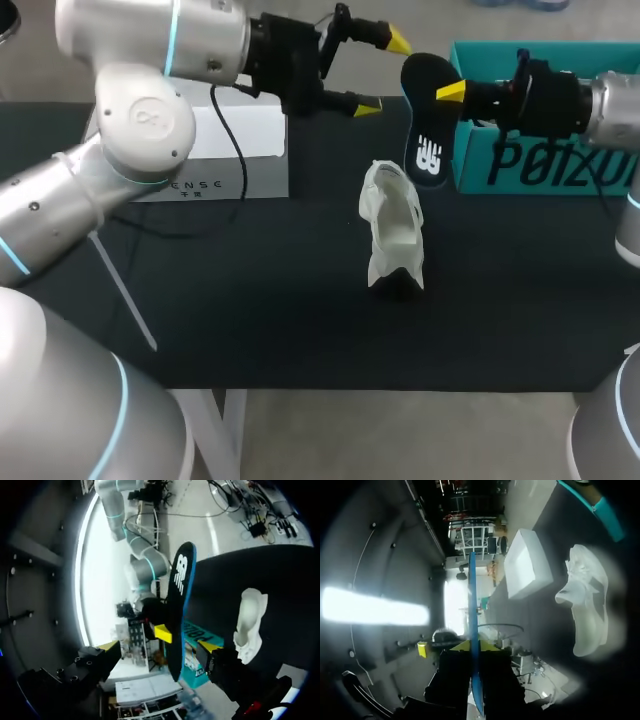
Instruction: Take the shoe out of the shoebox, open the shoe tongue, remove and reinsert the insole, then place the shoe into the shoebox
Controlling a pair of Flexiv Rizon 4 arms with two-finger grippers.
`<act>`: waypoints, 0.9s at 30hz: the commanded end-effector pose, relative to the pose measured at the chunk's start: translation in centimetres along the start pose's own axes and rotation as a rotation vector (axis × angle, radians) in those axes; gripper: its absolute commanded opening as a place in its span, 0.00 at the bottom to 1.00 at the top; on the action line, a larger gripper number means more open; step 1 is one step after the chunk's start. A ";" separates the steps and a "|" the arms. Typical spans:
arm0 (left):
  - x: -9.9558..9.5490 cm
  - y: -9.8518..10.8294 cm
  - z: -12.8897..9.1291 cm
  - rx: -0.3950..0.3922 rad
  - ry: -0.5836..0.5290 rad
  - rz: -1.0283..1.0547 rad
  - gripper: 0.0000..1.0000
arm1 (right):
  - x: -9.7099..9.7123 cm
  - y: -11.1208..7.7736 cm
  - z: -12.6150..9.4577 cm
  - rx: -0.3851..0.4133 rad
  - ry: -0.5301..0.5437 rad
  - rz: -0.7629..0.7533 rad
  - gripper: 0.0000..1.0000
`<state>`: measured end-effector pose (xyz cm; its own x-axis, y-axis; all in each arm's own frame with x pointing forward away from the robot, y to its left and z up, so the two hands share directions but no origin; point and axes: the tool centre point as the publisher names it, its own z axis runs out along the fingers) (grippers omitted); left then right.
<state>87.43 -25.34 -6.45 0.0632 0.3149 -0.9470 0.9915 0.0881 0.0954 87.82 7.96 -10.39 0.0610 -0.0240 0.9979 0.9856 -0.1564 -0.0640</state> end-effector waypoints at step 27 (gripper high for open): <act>1.4 1.6 4.0 -0.081 -0.243 0.121 0.16 | 0.6 -1.8 1.7 0.050 0.019 -0.004 0.00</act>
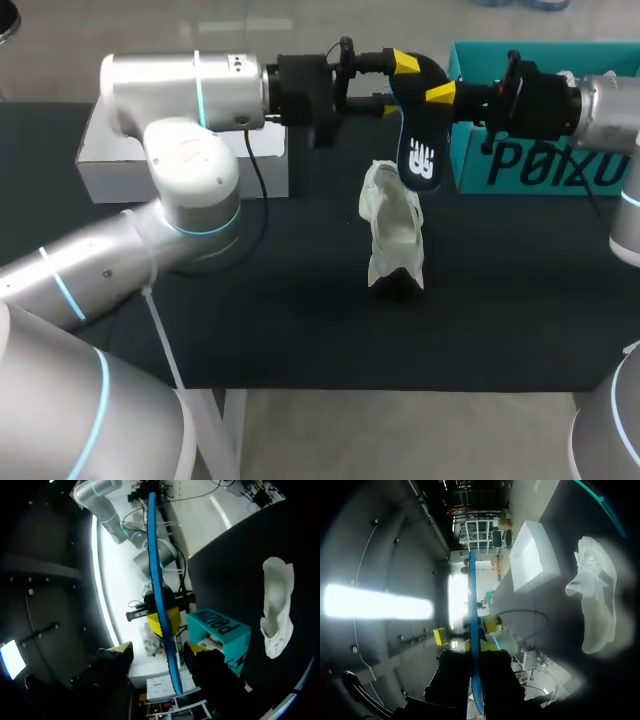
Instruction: Take the shoe out of the shoebox, open the shoe tongue, remove and reinsert the insole, then place the shoe into the shoebox
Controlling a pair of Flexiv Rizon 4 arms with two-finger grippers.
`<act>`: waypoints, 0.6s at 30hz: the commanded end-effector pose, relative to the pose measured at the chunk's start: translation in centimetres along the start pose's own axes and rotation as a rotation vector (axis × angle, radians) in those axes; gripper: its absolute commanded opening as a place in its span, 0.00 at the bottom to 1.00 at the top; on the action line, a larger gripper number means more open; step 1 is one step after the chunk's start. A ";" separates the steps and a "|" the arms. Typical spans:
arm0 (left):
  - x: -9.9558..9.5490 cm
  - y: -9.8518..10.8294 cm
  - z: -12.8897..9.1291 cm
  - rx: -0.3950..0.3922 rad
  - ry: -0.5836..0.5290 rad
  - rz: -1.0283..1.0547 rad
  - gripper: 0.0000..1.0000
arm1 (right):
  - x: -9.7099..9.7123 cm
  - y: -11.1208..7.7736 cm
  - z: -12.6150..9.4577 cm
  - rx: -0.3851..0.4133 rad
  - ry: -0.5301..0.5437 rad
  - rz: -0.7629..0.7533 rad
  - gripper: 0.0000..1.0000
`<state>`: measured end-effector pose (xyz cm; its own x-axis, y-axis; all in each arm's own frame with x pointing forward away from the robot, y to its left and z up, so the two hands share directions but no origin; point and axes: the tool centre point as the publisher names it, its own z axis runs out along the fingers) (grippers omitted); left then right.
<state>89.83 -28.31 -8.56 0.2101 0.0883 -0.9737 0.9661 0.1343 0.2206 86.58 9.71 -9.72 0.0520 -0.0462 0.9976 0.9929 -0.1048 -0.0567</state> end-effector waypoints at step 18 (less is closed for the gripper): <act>1.8 -1.4 -0.3 0.045 0.073 -0.059 0.00 | -0.4 -0.7 -0.9 0.017 -0.044 -0.031 1.00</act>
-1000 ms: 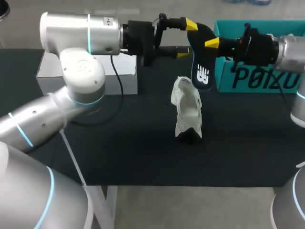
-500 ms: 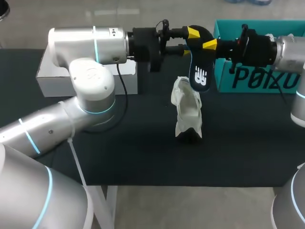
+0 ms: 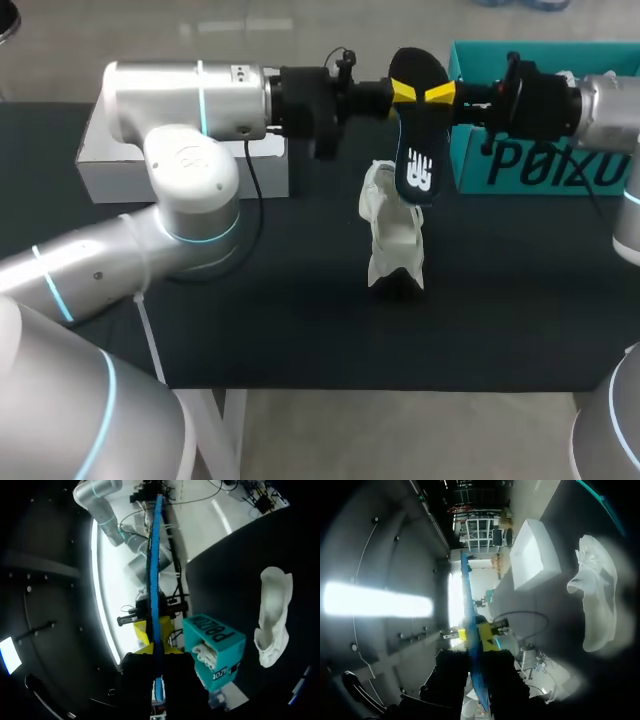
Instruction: Take the shoe out of the shoebox, open the shoe tongue, remove and reinsert the insole, then place the shoe into the shoebox
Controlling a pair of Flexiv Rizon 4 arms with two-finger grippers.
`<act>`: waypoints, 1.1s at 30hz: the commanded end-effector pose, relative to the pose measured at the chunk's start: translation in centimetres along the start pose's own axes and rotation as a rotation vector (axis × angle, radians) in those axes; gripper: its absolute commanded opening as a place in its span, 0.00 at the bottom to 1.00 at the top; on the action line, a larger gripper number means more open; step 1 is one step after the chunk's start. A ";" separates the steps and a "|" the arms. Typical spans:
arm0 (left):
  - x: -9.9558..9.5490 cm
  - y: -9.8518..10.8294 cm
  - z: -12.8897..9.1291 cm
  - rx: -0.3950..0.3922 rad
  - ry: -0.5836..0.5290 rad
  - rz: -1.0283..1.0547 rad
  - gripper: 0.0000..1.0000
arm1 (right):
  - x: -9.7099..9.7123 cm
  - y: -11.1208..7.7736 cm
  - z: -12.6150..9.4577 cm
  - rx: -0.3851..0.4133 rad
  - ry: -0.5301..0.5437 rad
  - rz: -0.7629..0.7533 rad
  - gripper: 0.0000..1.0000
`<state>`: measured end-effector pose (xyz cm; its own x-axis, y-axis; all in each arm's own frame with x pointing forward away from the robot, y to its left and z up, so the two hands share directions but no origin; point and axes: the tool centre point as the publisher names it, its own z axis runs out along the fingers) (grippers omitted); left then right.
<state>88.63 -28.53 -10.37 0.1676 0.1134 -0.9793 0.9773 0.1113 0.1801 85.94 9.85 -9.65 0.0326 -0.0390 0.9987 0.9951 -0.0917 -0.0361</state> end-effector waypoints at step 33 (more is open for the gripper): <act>-0.1 -1.0 -4.2 -0.038 0.043 -0.436 0.00 | -5.4 2.0 -16.7 -0.148 -0.596 -0.113 1.00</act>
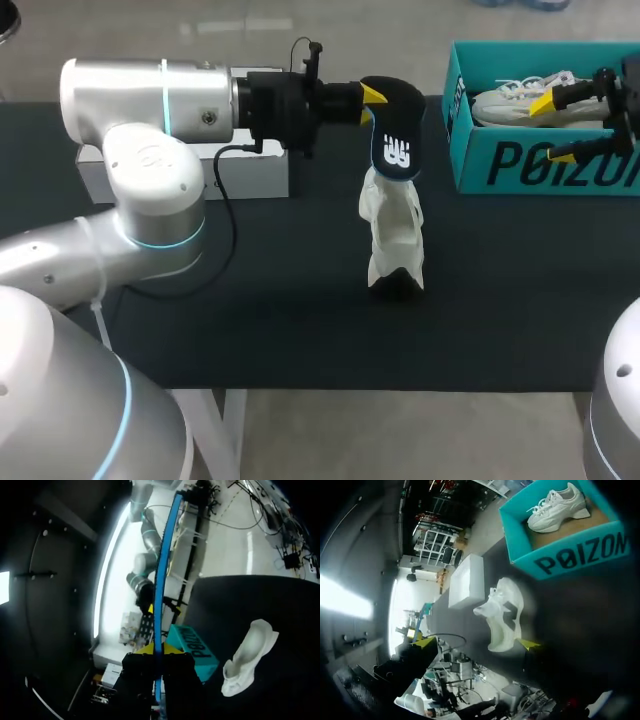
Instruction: Take the shoe out of the shoebox, open the shoe tongue, remove and reinsert the insole, then place the shoe into the shoebox
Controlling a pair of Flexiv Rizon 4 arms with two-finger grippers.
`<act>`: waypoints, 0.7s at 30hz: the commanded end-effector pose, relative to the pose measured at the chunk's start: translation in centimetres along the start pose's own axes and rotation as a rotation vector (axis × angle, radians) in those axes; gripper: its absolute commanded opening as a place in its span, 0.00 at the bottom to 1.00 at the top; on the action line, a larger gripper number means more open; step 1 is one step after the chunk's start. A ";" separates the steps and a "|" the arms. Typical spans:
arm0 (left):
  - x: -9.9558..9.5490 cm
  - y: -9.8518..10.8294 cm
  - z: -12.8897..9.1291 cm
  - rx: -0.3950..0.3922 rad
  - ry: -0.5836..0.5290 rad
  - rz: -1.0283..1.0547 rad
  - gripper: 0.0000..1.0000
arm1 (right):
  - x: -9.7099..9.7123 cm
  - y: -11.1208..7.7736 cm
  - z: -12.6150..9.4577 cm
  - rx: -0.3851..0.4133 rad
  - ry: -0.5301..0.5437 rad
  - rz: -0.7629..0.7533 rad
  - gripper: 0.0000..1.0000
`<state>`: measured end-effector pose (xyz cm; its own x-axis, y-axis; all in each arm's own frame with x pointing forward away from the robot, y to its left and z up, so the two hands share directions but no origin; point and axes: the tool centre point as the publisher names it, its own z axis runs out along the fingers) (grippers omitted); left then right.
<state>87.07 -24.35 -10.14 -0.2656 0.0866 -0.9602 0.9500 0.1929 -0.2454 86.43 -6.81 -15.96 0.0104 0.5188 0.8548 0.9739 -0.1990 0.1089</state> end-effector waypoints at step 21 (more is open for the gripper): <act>4.0 -0.9 1.9 -0.091 0.262 -0.169 0.00 | -3.9 1.8 -4.2 -0.033 -0.112 0.037 1.00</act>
<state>85.54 -25.17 -14.23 -0.4273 0.2042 -0.8807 0.8915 0.2575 -0.3728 87.28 -12.42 -17.07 0.0730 0.5990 0.7974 0.9640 -0.2472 0.0975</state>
